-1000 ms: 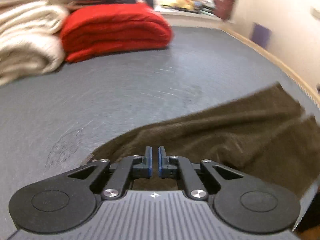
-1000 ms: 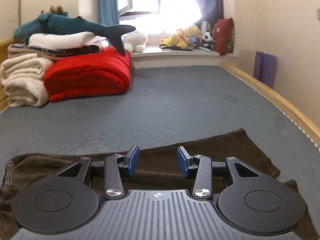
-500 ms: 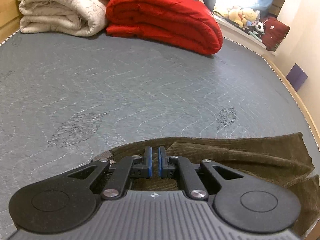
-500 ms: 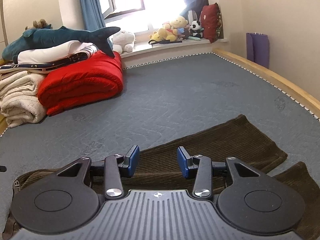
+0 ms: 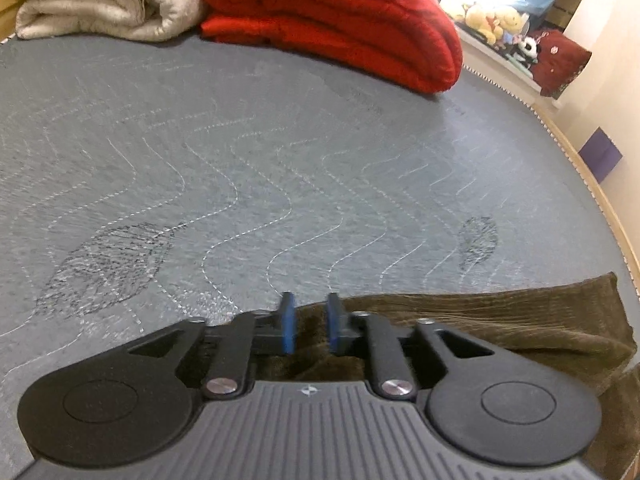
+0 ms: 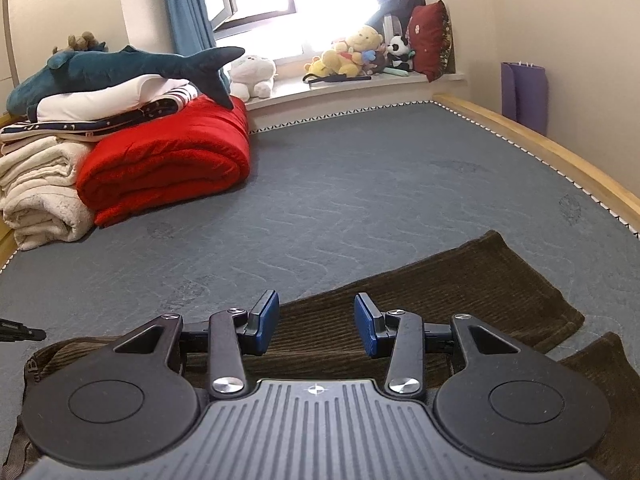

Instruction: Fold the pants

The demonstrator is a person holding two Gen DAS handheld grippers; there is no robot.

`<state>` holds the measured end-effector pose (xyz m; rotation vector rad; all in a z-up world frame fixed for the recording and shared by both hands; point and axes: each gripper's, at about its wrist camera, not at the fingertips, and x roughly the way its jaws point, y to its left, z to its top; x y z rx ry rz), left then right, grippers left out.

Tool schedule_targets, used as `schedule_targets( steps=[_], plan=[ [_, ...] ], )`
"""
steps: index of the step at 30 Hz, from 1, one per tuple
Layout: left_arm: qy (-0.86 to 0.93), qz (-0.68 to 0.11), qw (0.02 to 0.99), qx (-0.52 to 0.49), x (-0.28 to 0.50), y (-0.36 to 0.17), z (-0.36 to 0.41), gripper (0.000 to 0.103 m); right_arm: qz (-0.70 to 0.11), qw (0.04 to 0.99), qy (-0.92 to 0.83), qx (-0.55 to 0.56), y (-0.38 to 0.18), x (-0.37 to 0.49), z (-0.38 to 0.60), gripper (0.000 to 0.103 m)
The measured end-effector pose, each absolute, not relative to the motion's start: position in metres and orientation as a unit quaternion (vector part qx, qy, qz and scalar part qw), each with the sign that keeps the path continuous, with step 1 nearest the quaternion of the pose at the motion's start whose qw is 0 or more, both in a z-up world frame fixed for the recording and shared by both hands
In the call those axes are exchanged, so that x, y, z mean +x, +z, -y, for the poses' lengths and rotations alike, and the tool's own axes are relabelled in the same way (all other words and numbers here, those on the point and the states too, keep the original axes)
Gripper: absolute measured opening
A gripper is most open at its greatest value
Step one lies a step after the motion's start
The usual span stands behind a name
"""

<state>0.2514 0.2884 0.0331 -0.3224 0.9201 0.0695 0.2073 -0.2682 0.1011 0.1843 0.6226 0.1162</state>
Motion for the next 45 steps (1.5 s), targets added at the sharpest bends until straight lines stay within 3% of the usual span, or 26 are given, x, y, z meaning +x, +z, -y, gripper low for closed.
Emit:
schedule_targets(
  steps=[1,6,15,18,22,25,34,35,38,42,44,45],
  plan=[
    [0.031,-0.445,0.882,-0.15,0.256,0.027,-0.288,0.043,-0.307,0.946,0.056,0.09,0.101,0.208,0.269,0.044],
    [0.024,-0.462,0.879,-0.114,0.273,0.003,-0.281,0.067,-0.312,0.945,0.048,0.087,0.098,0.213,0.273,0.044],
    [0.013,-0.477,0.875,-0.082,0.285,-0.017,-0.276,0.068,-0.319,0.943,0.036,0.084,0.093,0.214,0.281,0.044],
    [0.008,-0.473,0.879,-0.063,0.285,-0.018,-0.269,0.062,-0.32,0.943,0.034,0.082,0.092,0.214,0.283,0.044],
    [-0.02,-0.462,0.887,-0.007,0.283,-0.012,-0.246,0.022,-0.322,0.943,0.029,0.08,0.091,0.214,0.284,0.044],
    [-0.019,-0.451,0.892,0.034,0.277,0.001,-0.229,0.008,-0.319,0.944,0.02,0.085,0.093,0.214,0.287,0.044],
    [-0.081,-0.394,0.909,0.105,0.191,0.078,-0.184,0.005,-0.322,0.937,-0.008,0.136,0.093,0.209,0.299,0.044],
    [-0.097,-0.395,0.907,0.111,0.17,0.083,-0.175,0.004,-0.323,0.935,-0.009,0.143,0.093,0.207,0.3,0.041],
    [-0.141,-0.422,0.884,0.145,0.108,0.08,-0.144,0.004,-0.321,0.933,-0.001,0.159,0.095,0.2,0.303,0.016],
    [-0.157,-0.47,0.848,0.188,0.052,0.05,-0.107,0.004,-0.317,0.934,0.015,0.162,0.098,0.189,0.3,0.014],
    [-0.144,-0.471,0.859,0.144,0.044,0.053,-0.11,0.006,-0.318,0.934,0.021,0.161,0.098,0.186,0.3,0.014],
    [-0.131,-0.466,0.869,0.105,0.043,0.059,-0.117,0.013,-0.318,0.934,0.023,0.162,0.099,0.185,0.3,0.015]
  ],
)
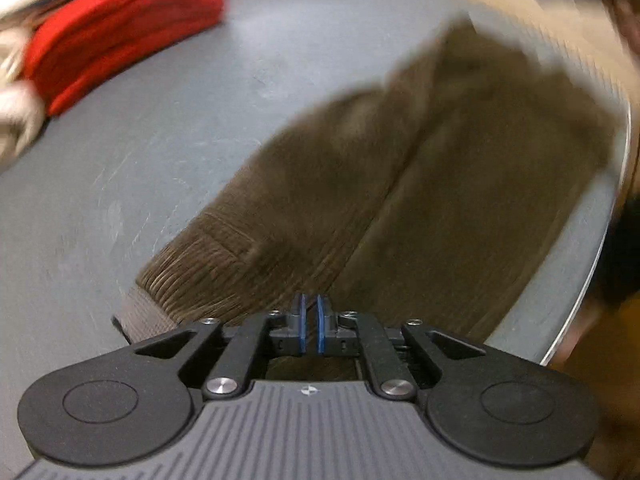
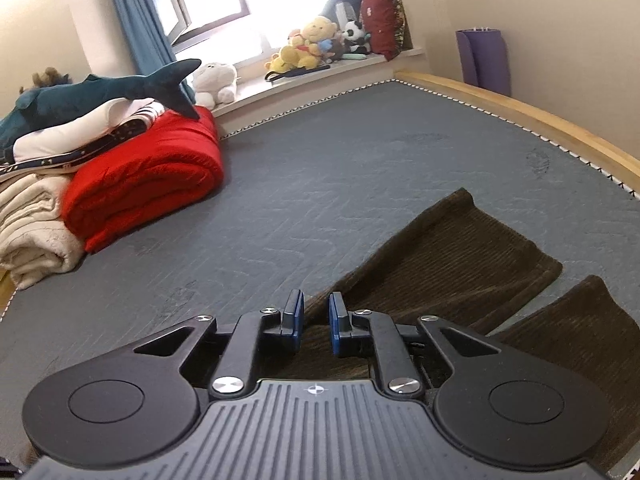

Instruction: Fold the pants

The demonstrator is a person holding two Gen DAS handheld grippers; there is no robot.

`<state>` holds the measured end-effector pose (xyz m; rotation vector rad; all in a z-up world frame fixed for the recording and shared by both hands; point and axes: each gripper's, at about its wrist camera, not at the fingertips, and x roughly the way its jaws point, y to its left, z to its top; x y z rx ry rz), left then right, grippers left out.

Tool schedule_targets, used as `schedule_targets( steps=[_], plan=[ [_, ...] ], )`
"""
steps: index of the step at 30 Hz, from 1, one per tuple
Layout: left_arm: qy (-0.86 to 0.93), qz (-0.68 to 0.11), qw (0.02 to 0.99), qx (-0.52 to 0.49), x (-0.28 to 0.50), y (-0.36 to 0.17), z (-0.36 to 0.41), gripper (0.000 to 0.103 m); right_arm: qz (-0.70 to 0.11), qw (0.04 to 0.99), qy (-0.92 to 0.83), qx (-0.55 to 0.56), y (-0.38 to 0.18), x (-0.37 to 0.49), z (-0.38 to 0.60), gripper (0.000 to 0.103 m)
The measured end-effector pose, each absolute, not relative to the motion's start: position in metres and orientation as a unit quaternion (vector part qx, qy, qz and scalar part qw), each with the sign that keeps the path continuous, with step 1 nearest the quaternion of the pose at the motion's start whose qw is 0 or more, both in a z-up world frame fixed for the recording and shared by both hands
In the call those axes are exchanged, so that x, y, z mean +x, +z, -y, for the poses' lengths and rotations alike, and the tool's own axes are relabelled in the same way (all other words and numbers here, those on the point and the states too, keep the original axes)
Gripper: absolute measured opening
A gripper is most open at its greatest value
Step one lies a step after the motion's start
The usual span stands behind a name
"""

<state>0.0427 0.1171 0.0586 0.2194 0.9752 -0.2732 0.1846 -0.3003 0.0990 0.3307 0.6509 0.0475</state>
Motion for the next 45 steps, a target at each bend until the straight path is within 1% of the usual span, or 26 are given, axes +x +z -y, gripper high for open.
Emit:
schedule_targets(
  steps=[1,3,5,7,8,9,10,12,16,21,24,26,28,29,30,31,33,36,38,40,42,45],
  plan=[
    [-0.11,-0.464,0.877,0.058,0.043,0.065,-0.127,0.019,-0.318,0.934,0.025,0.163,0.099,0.183,0.301,0.015],
    [-0.078,-0.466,0.88,-0.049,0.044,0.074,-0.148,0.02,-0.32,0.932,0.026,0.169,0.099,0.182,0.304,0.015],
    [-0.055,-0.478,0.865,-0.142,0.043,0.068,-0.164,0.021,-0.323,0.929,0.025,0.18,0.099,0.181,0.308,0.015],
    [-0.032,-0.502,0.839,-0.208,0.049,0.053,-0.172,0.032,-0.321,0.927,0.022,0.193,0.099,0.18,0.314,0.015],
    [-0.022,-0.516,0.822,-0.24,0.052,0.043,-0.175,0.034,-0.32,0.926,0.02,0.199,0.098,0.18,0.316,0.015],
    [-0.014,-0.528,0.807,-0.265,0.056,0.033,-0.177,0.038,-0.319,0.925,0.017,0.204,0.098,0.18,0.318,0.015],
    [-0.003,-0.54,0.792,-0.285,0.061,0.023,-0.179,0.048,-0.319,0.925,0.015,0.207,0.097,0.18,0.319,0.015],
    [0.027,-0.547,0.777,-0.309,0.069,0.008,-0.186,0.057,-0.32,0.923,0.011,0.212,0.096,0.179,0.322,0.016],
    [0.057,-0.535,0.776,-0.33,0.086,0.001,-0.191,0.059,-0.322,0.923,0.006,0.211,0.094,0.177,0.324,0.016],
    [0.091,-0.532,0.774,-0.332,0.1,-0.001,-0.192,0.059,-0.327,0.921,-0.001,0.213,0.091,0.182,0.328,0.016],
    [0.109,-0.529,0.783,-0.31,0.106,0.001,-0.192,0.057,-0.338,0.917,0.0,0.214,0.085,0.193,0.328,0.016],
    [0.119,-0.523,0.789,-0.301,0.108,0.004,-0.191,0.052,-0.348,0.913,-0.003,0.214,0.079,0.205,0.328,0.016],
    [0.131,-0.517,0.796,-0.287,0.107,0.01,-0.194,0.034,-0.361,0.905,0.0,0.227,0.069,0.22,0.329,0.016],
    [0.138,-0.513,0.8,-0.28,0.107,0.013,-0.195,0.028,-0.367,0.901,0.001,0.233,0.064,0.23,0.329,0.016],
    [0.146,-0.509,0.803,-0.274,0.107,0.016,-0.197,0.017,-0.372,0.897,0.002,0.24,0.057,0.24,0.33,0.016],
    [0.151,-0.502,0.808,-0.271,0.106,0.019,-0.198,0.013,-0.377,0.892,0.004,0.25,0.05,0.25,0.331,0.016],
    [0.163,-0.475,0.824,-0.262,0.103,0.03,-0.201,0.01,-0.388,0.878,0.006,0.279,0.035,0.272,0.334,0.016],
    [0.172,-0.423,0.859,-0.233,0.103,0.051,-0.2,0.01,-0.399,0.861,-0.007,0.315,0.012,0.302,0.337,0.016],
    [0.163,-0.415,0.858,-0.257,0.106,0.054,-0.206,0.012,-0.402,0.853,-0.018,0.332,-0.001,0.319,0.337,0.016],
    [0.159,-0.421,0.846,-0.287,0.108,0.048,-0.214,0.013,-0.402,0.845,-0.03,0.352,-0.012,0.335,0.337,0.021],
    [0.157,-0.425,0.837,-0.308,0.112,0.04,-0.216,0.014,-0.402,0.84,-0.04,0.362,-0.021,0.348,0.335,0.032],
    [0.148,-0.428,0.836,-0.31,0.115,0.038,-0.214,0.029,-0.403,0.838,-0.049,0.365,-0.035,0.365,0.331,0.034]
  ],
)
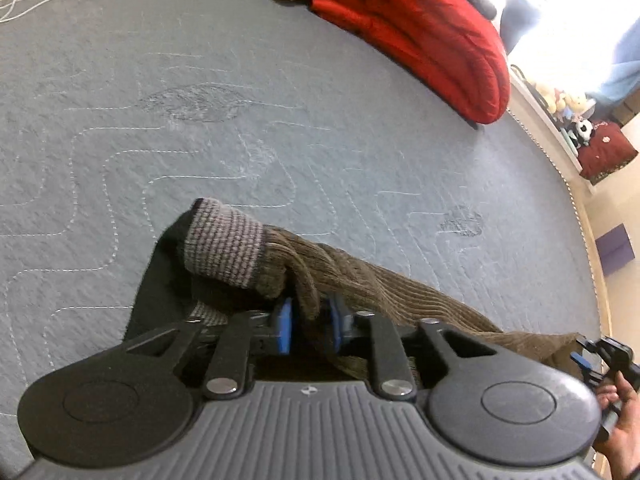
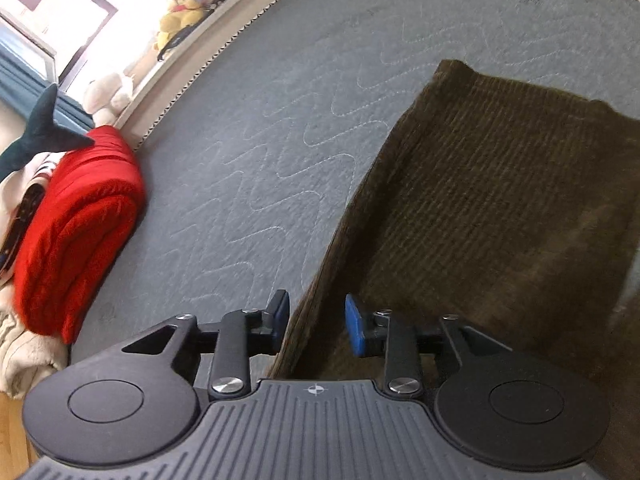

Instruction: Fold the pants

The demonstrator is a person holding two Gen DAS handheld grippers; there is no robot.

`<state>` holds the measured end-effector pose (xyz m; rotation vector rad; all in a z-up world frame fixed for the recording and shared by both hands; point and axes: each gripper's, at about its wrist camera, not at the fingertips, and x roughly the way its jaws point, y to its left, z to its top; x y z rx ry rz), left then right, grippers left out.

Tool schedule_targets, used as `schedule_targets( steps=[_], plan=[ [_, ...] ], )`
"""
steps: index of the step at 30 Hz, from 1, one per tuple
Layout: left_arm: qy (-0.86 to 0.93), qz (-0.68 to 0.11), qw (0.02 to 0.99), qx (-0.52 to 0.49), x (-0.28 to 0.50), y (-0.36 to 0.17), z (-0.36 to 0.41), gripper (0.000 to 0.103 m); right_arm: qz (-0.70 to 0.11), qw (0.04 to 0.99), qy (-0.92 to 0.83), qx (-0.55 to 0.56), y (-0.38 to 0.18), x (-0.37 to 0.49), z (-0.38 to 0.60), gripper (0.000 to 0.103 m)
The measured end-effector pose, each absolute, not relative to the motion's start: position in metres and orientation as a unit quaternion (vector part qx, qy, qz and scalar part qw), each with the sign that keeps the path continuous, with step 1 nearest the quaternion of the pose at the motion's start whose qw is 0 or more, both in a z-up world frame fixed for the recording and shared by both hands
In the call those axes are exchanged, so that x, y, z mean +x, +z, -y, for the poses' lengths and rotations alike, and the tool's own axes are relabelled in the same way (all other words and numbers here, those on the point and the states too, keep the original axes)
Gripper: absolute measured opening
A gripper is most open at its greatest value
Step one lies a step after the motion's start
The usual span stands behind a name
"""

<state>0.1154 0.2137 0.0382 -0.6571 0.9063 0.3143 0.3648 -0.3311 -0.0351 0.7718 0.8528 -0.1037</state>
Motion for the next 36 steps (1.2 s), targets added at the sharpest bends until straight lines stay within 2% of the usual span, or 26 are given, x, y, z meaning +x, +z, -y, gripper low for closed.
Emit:
schedule_targets(
  steps=[2,10,11,12,13,16,24,29,33,36],
  plan=[
    [0.145,-0.427,0.84,-0.302,0.116,0.039,-0.211,0.034,-0.406,0.837,-0.05,0.363,-0.043,0.375,0.329,0.036],
    [0.152,-0.433,0.836,-0.3,0.123,0.034,-0.209,0.033,-0.415,0.839,-0.063,0.347,-0.06,0.392,0.33,0.035],
    [0.153,-0.433,0.836,-0.3,0.124,0.034,-0.209,0.033,-0.414,0.84,-0.063,0.346,-0.06,0.392,0.33,0.021],
    [0.155,-0.435,0.835,-0.299,0.125,0.034,-0.209,0.027,-0.414,0.841,-0.059,0.343,-0.058,0.391,0.33,0.006],
    [0.158,-0.44,0.834,-0.293,0.126,0.034,-0.209,0.018,-0.415,0.843,-0.062,0.335,-0.056,0.391,0.328,0.006],
    [0.161,-0.45,0.832,-0.282,0.127,0.032,-0.213,0.008,-0.4,0.853,-0.065,0.329,-0.044,0.382,0.328,0.005],
    [0.139,-0.415,0.859,-0.267,0.093,0.061,-0.223,0.005,-0.366,0.879,-0.052,0.3,0.026,0.313,0.346,0.004],
    [0.117,-0.41,0.867,-0.258,0.047,0.078,-0.229,0.004,-0.355,0.894,-0.047,0.27,0.063,0.225,0.354,0.004],
    [0.109,-0.454,0.847,-0.253,0.015,0.066,-0.23,0.004,-0.4,0.876,-0.063,0.263,0.05,0.152,0.364,0.004],
    [0.103,-0.519,0.816,-0.234,0.01,0.045,-0.222,0.006,-0.493,0.828,-0.083,0.255,0.005,0.125,0.376,0.005]
  ],
)
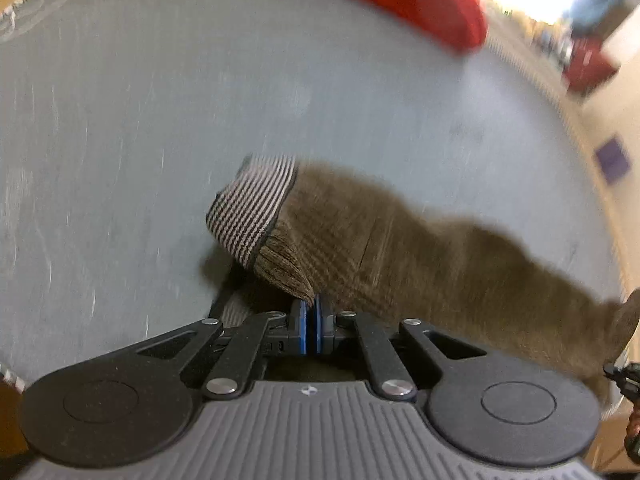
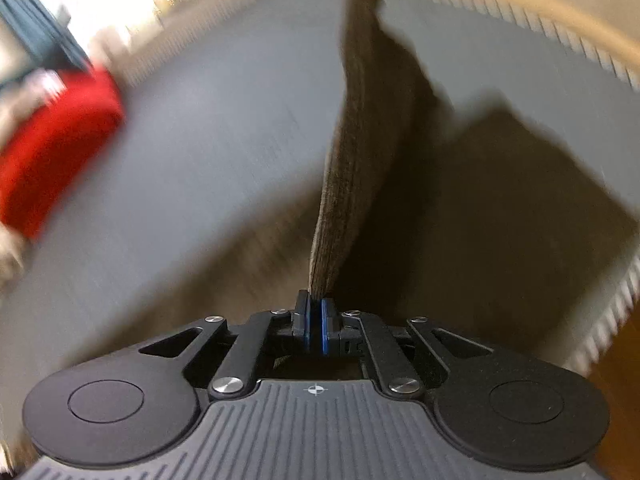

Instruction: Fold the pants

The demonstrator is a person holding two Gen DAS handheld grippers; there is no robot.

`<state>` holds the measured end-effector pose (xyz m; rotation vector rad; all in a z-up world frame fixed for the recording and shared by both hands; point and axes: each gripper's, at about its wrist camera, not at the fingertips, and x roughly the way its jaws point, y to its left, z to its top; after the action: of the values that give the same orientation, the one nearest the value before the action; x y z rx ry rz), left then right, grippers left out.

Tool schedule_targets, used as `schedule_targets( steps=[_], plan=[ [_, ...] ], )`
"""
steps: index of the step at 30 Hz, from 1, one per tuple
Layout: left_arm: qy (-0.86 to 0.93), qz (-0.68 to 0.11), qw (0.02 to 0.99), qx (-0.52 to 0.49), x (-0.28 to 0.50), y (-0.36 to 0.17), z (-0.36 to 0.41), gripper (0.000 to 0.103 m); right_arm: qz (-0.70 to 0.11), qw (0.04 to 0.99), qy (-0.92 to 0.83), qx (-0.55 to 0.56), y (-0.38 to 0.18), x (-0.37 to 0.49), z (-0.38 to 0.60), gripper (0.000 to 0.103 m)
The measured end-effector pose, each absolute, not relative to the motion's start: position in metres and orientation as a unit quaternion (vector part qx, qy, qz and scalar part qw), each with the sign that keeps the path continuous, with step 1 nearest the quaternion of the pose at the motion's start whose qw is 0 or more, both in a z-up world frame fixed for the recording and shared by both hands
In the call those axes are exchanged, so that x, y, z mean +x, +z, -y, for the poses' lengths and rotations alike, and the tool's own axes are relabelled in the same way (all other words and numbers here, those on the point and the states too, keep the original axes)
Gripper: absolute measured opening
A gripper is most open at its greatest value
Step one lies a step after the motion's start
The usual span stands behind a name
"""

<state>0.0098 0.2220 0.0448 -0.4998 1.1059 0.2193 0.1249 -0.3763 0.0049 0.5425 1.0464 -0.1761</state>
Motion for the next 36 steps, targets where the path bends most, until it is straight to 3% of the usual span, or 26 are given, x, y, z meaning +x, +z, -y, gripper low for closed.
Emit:
schedule_targets(
  steps=[3,6,7,10,12,14,23,31,33,35,36],
  plan=[
    [0.141,-0.542,0.792,-0.245,0.011,0.035,-0.225,0.013,-0.533,0.779,-0.115,0.308,-0.032,0.112,0.403,0.006],
    [0.185,-0.5,0.81,-0.243,0.012,0.053,-0.233,0.034,-0.471,0.808,-0.141,0.325,-0.019,0.106,0.432,0.008],
    [0.2,-0.483,0.819,-0.238,0.013,0.061,-0.234,0.036,-0.452,0.816,-0.148,0.329,-0.014,0.104,0.441,0.008],
    [0.213,-0.448,0.84,-0.219,0.023,0.077,-0.226,0.036,-0.411,0.82,-0.168,0.36,-0.005,0.104,0.47,0.014],
    [0.195,-0.446,0.849,-0.203,0.031,0.078,-0.214,0.036,-0.406,0.822,-0.182,0.354,-0.006,0.109,0.484,0.028],
    [0.159,-0.46,0.852,-0.192,0.041,0.072,-0.198,0.036,-0.409,0.812,-0.213,0.357,-0.014,0.114,0.496,0.033],
    [0.037,-0.498,0.853,-0.151,0.06,0.052,-0.145,0.036,-0.403,0.733,-0.326,0.441,-0.048,0.107,0.552,0.036],
    [-0.138,-0.545,0.822,-0.087,0.06,0.024,-0.076,0.036,-0.38,0.757,-0.298,0.44,-0.058,0.113,0.562,0.035],
    [-0.158,-0.552,0.817,-0.062,0.061,0.015,-0.064,0.036,-0.378,0.762,-0.296,0.435,-0.059,0.114,0.562,0.024],
    [-0.176,-0.564,0.806,-0.042,0.061,0.005,-0.054,0.042,-0.376,0.765,-0.296,0.431,-0.059,0.115,0.565,0.018],
    [-0.179,-0.569,0.802,-0.027,0.061,0.0,-0.05,0.049,-0.374,0.766,-0.295,0.432,-0.057,0.113,0.566,0.014]
  ],
)
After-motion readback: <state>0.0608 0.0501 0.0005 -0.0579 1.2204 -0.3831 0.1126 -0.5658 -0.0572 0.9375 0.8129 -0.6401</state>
